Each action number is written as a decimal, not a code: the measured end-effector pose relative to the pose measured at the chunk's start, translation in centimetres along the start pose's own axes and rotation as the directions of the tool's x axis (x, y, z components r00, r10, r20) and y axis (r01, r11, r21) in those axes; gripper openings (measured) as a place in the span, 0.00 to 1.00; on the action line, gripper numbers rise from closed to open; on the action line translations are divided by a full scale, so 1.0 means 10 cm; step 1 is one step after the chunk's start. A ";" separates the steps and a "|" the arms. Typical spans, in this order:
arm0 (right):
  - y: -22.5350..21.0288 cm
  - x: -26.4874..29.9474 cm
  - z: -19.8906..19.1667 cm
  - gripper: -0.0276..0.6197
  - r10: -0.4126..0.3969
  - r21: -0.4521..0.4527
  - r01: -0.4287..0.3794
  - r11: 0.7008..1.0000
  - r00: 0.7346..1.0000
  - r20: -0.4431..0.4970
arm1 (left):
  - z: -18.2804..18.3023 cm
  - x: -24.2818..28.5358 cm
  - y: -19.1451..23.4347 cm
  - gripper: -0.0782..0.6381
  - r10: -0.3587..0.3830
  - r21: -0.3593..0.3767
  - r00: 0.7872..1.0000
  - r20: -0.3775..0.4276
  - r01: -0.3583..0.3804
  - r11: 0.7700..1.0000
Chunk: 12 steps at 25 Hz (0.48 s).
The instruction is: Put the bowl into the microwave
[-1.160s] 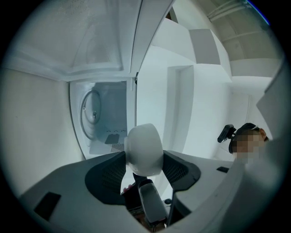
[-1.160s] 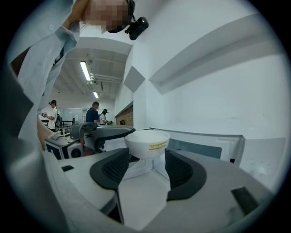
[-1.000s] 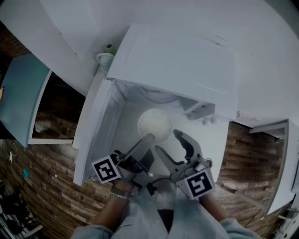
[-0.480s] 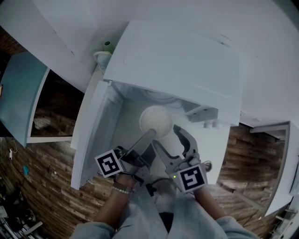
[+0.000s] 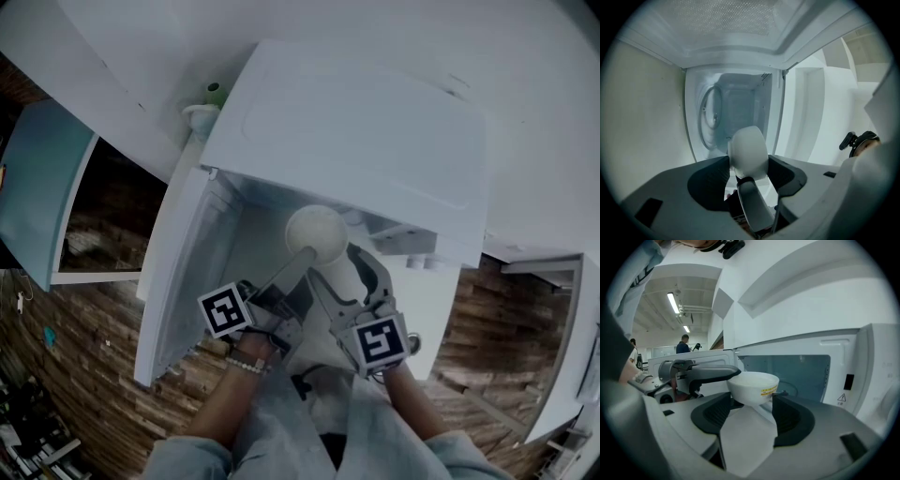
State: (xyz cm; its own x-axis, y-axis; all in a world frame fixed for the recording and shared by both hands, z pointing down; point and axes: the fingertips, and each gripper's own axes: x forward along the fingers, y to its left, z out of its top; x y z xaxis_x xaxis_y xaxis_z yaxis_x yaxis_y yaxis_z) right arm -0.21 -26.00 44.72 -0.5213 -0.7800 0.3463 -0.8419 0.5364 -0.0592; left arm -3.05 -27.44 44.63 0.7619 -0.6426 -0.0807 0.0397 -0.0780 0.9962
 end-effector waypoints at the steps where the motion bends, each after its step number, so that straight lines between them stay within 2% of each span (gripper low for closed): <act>1: -0.03 0.03 -0.02 0.48 -0.002 0.001 0.002 1.000 1.000 -0.005 | 0.02 0.03 0.03 0.45 0.005 0.003 1.000 -0.001 -0.005 1.000; 12: -0.30 0.40 -0.17 0.48 -0.024 0.008 0.025 1.000 0.998 -0.060 | 0.26 0.28 0.38 0.45 0.074 0.009 0.997 0.019 -0.074 0.997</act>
State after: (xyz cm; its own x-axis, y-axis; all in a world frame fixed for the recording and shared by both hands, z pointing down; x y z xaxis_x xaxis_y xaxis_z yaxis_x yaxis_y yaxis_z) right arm 0.48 -30.17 47.85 -0.4915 -0.7719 0.4032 -0.8556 0.5143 -0.0584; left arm -2.43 -31.50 48.14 0.7502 -0.6612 -0.0074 -0.0229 -0.0371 0.9990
